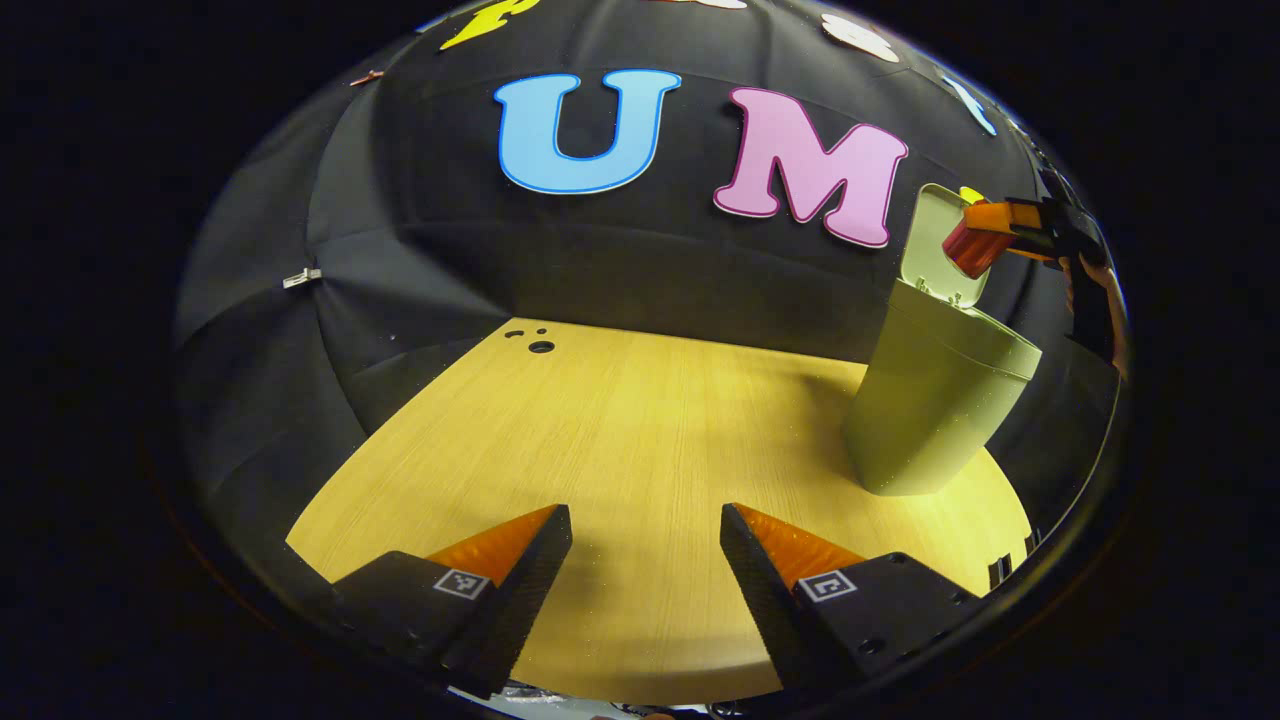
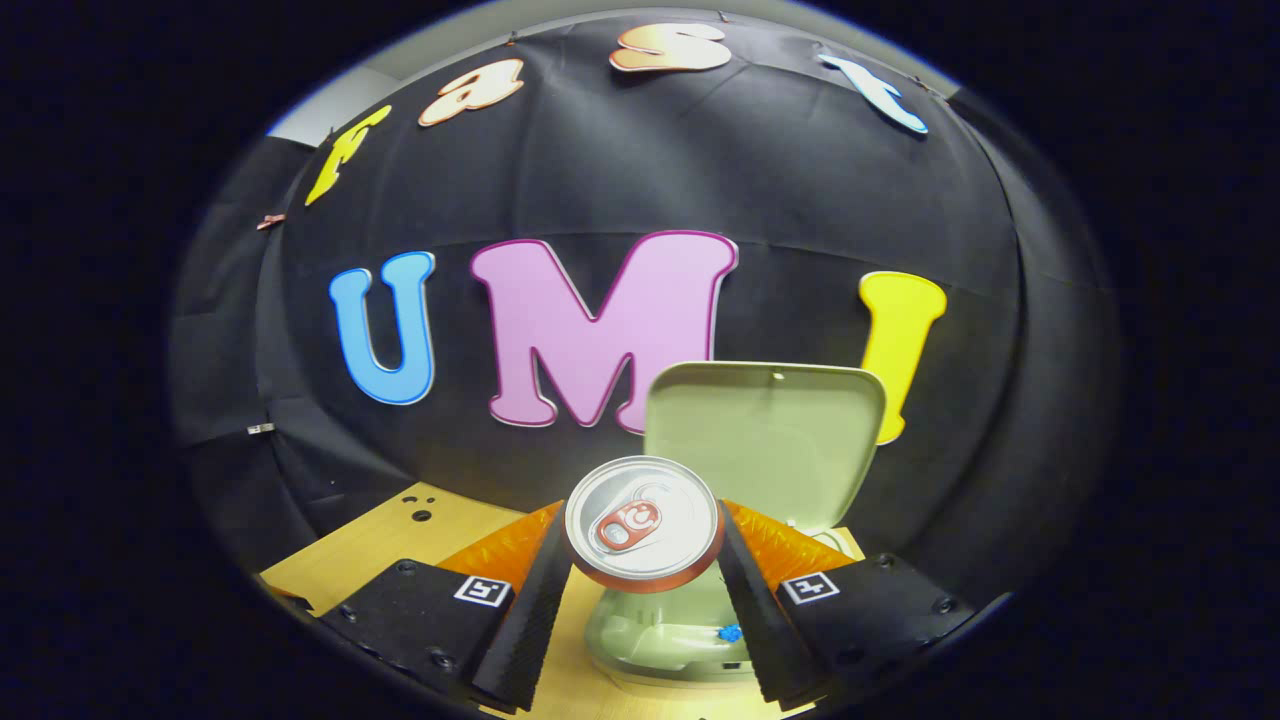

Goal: Press the lid of the desktop garbage bin to open it, pick up the crumpled paper on the desktop and throw it into the bin, then pick up the pop can on the desktop and drop it into the bin, and finally close the garbage bin lid.

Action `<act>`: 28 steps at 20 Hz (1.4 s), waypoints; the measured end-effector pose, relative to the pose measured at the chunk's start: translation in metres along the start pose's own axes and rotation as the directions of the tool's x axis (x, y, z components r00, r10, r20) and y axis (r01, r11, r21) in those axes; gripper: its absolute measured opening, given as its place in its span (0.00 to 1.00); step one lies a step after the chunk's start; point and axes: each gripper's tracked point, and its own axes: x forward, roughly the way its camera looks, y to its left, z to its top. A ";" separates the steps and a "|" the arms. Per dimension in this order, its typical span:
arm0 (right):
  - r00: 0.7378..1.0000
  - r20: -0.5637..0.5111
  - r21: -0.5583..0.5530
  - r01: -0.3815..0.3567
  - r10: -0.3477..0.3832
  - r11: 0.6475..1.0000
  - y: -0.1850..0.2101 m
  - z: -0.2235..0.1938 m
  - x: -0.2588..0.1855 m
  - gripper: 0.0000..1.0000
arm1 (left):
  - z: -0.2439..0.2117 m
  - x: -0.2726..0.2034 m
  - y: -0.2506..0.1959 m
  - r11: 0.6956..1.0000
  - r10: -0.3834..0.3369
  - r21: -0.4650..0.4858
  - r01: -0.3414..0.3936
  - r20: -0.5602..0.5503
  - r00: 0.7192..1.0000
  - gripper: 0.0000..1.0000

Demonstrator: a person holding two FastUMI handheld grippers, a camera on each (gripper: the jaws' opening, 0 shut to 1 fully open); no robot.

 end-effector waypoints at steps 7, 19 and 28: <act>0.993 -0.087 0.018 0.087 -0.085 0.996 -0.040 -0.037 0.008 0.82 | -0.006 0.001 -0.007 1.000 -0.005 -0.002 0.005 -0.025 1.000 0.96; 0.989 -0.084 0.011 0.120 -0.119 0.993 -0.048 -0.033 0.026 0.95 | -0.014 -0.006 0.003 0.999 0.036 -0.034 -0.037 -0.044 0.998 0.96; 0.981 0.139 -0.013 0.139 -0.136 0.990 -0.060 0.081 0.028 0.96 | -0.021 -0.005 0.002 0.999 0.038 -0.031 -0.040 -0.060 0.997 0.96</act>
